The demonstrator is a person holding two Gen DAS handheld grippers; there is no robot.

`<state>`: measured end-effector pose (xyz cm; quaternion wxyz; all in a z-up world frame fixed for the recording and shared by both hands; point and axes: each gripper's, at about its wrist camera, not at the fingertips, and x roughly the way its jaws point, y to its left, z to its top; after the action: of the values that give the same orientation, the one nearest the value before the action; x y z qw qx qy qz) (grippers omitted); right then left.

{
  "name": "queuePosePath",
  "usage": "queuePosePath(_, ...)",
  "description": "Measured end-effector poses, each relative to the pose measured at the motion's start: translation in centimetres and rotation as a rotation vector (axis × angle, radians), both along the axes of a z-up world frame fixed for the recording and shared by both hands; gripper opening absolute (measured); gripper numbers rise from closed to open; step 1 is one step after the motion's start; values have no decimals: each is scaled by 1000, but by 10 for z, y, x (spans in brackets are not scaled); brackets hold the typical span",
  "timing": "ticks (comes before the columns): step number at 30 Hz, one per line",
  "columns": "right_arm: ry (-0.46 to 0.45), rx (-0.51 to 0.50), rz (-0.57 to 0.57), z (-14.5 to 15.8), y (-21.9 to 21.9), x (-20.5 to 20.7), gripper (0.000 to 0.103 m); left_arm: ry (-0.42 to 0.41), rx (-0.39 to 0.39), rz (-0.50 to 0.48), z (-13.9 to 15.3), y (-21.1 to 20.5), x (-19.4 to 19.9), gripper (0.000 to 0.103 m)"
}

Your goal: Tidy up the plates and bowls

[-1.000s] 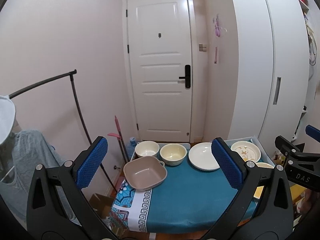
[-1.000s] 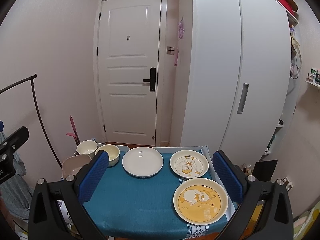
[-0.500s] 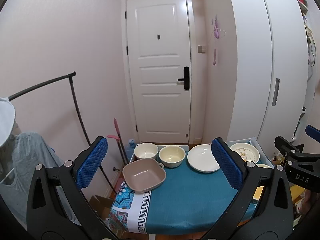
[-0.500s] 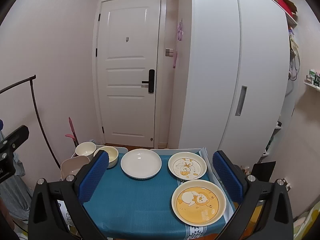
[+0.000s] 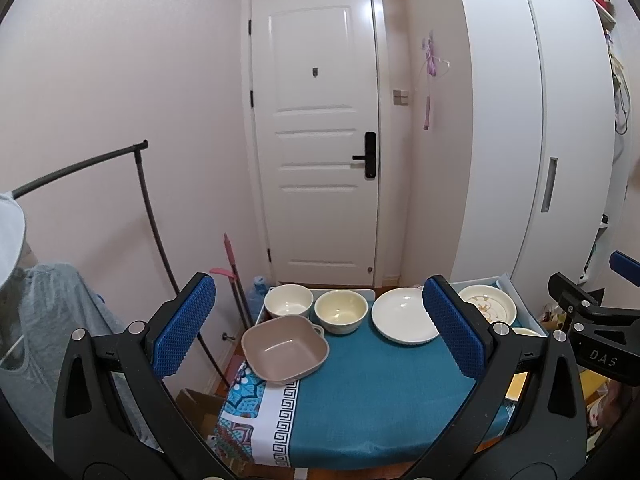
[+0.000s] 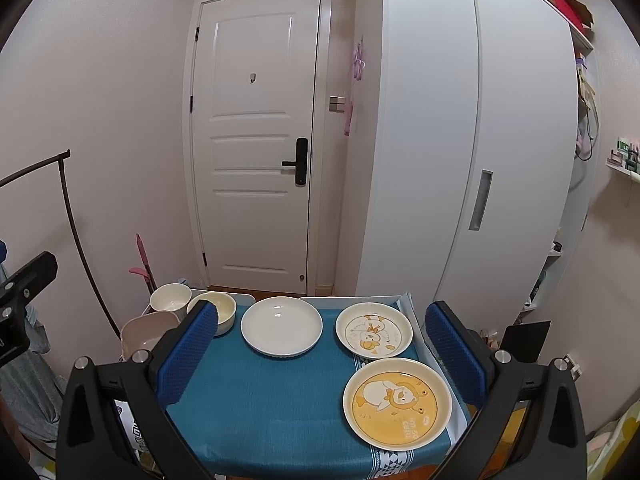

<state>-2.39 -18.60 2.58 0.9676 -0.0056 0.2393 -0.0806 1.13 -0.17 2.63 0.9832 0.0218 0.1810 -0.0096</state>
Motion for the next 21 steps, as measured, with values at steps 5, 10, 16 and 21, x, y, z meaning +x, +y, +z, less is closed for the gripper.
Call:
queuePosePath(5,23,2,-19,-5,-10,9,103,46,-2,-41,-10,-9,28,103)
queuePosePath(10,72,18,-81,-17,-37,25,103,91,18,-125,-23,-35,66,103)
queuePosePath(16,167,28,-199,-47,-85,33,103,194,40,-292,-52,-83,108,103)
queuePosePath(21,293,124,-243,-94,-137,36,103,369,23,-430,-102,-141,141,103)
